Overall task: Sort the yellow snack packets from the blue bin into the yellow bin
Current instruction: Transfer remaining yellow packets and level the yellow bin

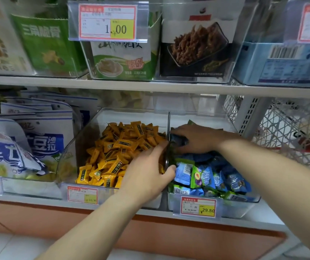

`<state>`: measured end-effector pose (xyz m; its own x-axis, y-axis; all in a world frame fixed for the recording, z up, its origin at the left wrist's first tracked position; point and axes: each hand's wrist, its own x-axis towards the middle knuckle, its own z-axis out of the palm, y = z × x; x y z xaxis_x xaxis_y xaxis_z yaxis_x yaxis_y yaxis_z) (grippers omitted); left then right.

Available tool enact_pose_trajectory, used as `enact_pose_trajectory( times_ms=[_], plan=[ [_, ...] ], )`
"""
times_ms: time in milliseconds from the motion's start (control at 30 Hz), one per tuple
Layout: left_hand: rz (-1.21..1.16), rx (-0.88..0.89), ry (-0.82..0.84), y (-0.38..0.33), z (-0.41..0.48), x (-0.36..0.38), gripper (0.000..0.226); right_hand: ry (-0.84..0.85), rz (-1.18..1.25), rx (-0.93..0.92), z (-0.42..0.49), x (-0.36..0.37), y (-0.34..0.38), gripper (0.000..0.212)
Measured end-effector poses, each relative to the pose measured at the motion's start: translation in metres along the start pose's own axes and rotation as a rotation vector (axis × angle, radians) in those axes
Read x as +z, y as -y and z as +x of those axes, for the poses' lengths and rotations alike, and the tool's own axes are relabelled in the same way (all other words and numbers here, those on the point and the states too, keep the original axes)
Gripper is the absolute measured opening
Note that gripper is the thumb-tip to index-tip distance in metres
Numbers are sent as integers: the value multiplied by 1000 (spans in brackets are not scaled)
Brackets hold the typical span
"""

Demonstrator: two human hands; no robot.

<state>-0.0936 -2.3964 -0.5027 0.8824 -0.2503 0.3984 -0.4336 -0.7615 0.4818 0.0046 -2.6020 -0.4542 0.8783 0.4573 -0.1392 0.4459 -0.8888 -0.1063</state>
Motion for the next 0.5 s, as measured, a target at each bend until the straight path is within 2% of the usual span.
enact_pose_trajectory(
  times_ms=[33, 133, 200, 367, 433, 500],
  plan=[
    [1, 4, 2, 0, 0, 0, 65, -12, -36, 12, -3, 1, -3, 66],
    [-5, 14, -1, 2, 0, 1, 65, -107, -151, 47, -20, -6, -18, 24],
    [1, 20, -2, 4, -1, 1, 66, -95, -228, 72, -30, -11, -26, 10],
    [0, 28, -9, 4, -1, 1, 67, -238, -252, 233, -39, -24, -36, 8],
    [-3, 26, -7, 2, -1, 0, 67, -301, -225, 198, -31, -21, -29, 16],
    [-4, 21, -4, 1, -1, 0, 66, -311, -29, 100, -19, -15, -14, 21]
  ],
)
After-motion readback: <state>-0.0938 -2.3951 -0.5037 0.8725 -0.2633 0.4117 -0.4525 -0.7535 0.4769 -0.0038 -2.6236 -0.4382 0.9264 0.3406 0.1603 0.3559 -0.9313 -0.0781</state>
